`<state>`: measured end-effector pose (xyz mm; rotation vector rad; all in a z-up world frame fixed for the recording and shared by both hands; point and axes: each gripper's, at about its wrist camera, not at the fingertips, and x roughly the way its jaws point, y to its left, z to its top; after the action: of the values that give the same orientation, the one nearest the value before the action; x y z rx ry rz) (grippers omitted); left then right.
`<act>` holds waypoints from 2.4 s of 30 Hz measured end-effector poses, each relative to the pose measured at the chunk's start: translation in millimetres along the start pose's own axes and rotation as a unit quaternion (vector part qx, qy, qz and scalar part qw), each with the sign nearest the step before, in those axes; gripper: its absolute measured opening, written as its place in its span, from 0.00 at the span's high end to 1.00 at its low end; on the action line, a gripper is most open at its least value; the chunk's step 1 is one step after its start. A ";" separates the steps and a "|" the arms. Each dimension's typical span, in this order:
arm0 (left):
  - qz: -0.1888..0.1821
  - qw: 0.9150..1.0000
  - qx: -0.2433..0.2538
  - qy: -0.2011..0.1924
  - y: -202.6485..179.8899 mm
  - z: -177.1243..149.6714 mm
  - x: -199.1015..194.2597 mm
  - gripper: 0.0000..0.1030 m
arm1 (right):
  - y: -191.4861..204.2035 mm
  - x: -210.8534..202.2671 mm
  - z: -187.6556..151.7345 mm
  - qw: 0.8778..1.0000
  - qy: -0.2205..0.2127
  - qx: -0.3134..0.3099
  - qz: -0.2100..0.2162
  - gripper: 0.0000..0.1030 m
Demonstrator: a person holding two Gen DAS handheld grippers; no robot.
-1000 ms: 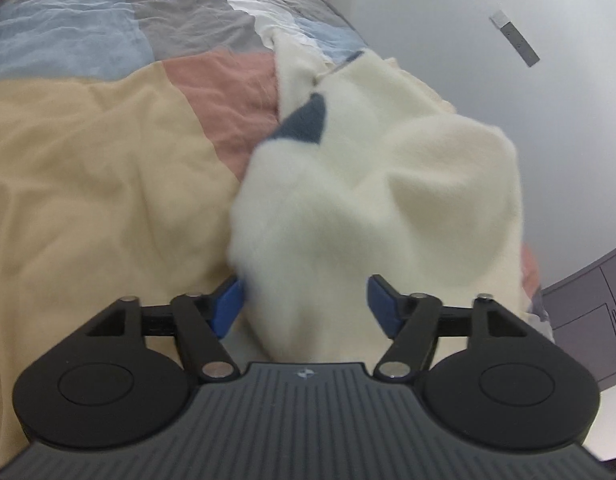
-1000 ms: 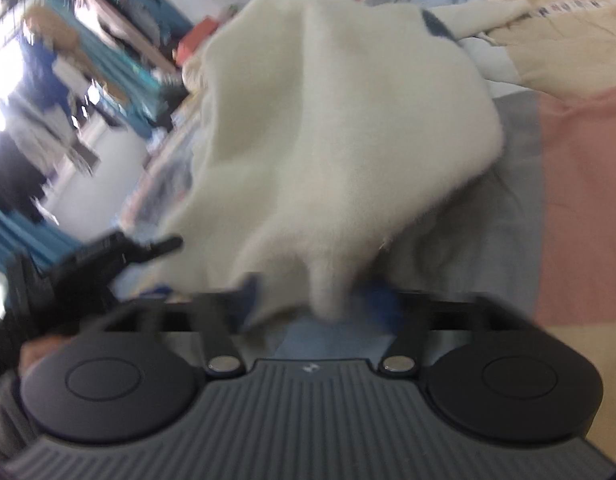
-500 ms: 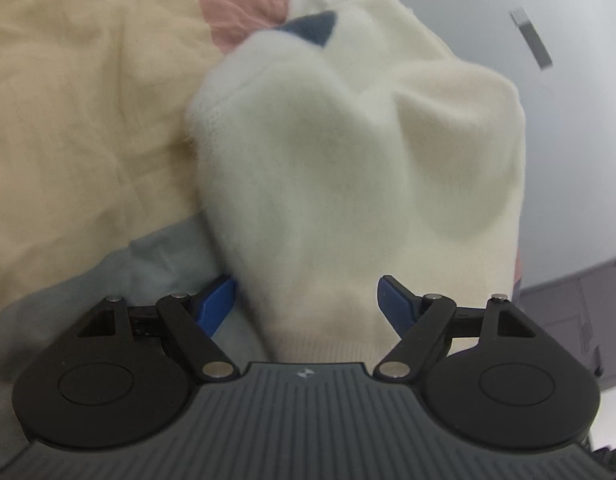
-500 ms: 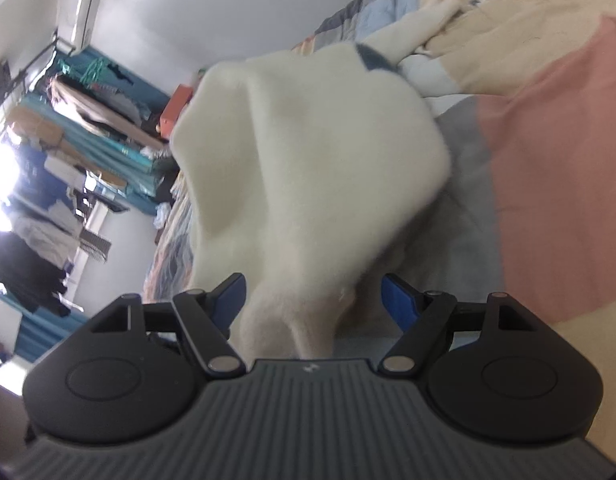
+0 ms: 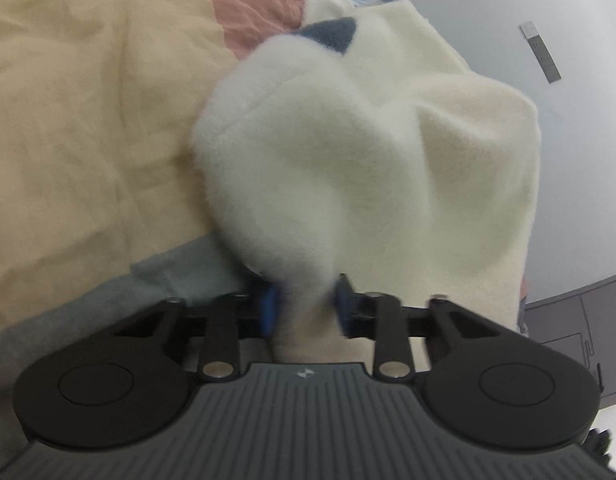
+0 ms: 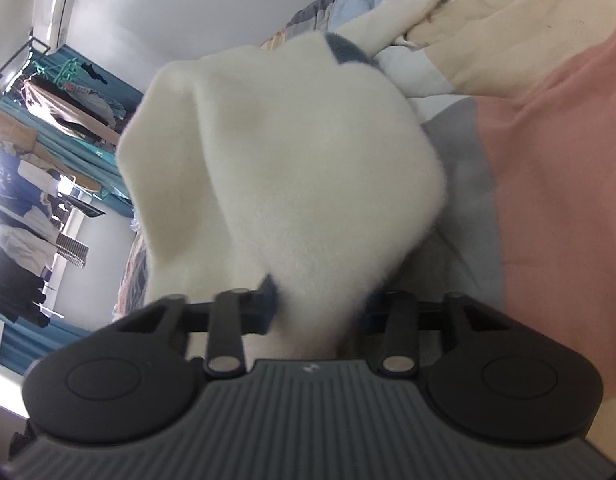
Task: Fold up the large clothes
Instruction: 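Lift the sweater with both grippers and shake it out in the air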
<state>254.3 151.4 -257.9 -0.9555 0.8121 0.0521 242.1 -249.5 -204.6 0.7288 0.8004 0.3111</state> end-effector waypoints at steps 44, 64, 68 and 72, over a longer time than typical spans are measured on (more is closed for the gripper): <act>-0.431 0.828 0.253 -0.253 -329.1 66.4 -475.9 0.88 | 298.2 -413.4 109.5 0.847 -0.403 -0.284 0.195 0.86; -0.239 0.919 0.272 -0.155 -361.1 136.9 -104.4 0.88 | 200.8 -158.2 220.0 0.929 -0.307 -0.204 -0.021 0.85; -0.197 0.926 0.288 -0.146 -354.5 149.6 3.0 0.88 | 163.0 -84.5 240.2 0.931 -0.301 -0.200 -0.055 0.85; -0.168 0.933 0.293 -0.119 -334.3 149.9 128.5 0.88 | 110.6 -10.1 250.7 0.931 -0.298 -0.190 -0.087 0.85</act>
<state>561.2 23.8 -57.4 -0.4922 0.3890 -0.3515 423.1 -293.7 -3.4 0.3467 0.2084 0.0651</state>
